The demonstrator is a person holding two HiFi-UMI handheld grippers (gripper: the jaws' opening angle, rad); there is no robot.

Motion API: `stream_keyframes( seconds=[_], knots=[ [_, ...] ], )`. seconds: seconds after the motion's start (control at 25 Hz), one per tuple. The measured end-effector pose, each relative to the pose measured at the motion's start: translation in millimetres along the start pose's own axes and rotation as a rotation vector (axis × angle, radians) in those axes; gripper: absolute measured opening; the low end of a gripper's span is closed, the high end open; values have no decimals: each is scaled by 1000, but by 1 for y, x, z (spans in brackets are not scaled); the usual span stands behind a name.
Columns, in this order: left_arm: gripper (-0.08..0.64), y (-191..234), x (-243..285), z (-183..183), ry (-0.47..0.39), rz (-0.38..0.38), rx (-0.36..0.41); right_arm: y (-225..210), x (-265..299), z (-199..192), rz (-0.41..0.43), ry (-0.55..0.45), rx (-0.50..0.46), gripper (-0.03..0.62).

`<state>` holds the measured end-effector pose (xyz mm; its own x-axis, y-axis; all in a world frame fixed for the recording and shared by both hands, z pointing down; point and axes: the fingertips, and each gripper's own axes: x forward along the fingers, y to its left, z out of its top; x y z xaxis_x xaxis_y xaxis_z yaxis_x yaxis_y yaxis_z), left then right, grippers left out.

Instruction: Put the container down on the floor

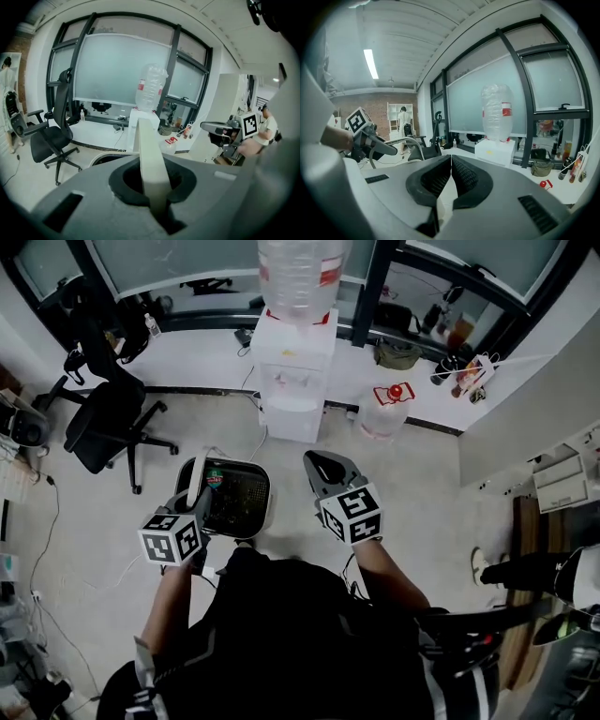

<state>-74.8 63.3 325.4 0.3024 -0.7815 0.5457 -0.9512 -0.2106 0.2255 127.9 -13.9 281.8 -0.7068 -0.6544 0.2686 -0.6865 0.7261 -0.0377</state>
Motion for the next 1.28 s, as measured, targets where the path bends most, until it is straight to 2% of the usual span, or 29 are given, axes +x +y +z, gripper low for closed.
stream_keyframes(
  seconds=[0.28,0.64,1.08,1.28],
  knots=[
    [21,31,32,28,26,-83,46,-2,47,16,-15,12,-24,9],
    [21,86,82,54,65,-175,150,0,126,16,-12,69,-37,9],
    [21,136,139,84,122,-311,278,-16,201,24,-87,133,-11,9],
    [21,156,165,92,140,-356,302,-24,233,24,-112,144,0,9]
  ],
)
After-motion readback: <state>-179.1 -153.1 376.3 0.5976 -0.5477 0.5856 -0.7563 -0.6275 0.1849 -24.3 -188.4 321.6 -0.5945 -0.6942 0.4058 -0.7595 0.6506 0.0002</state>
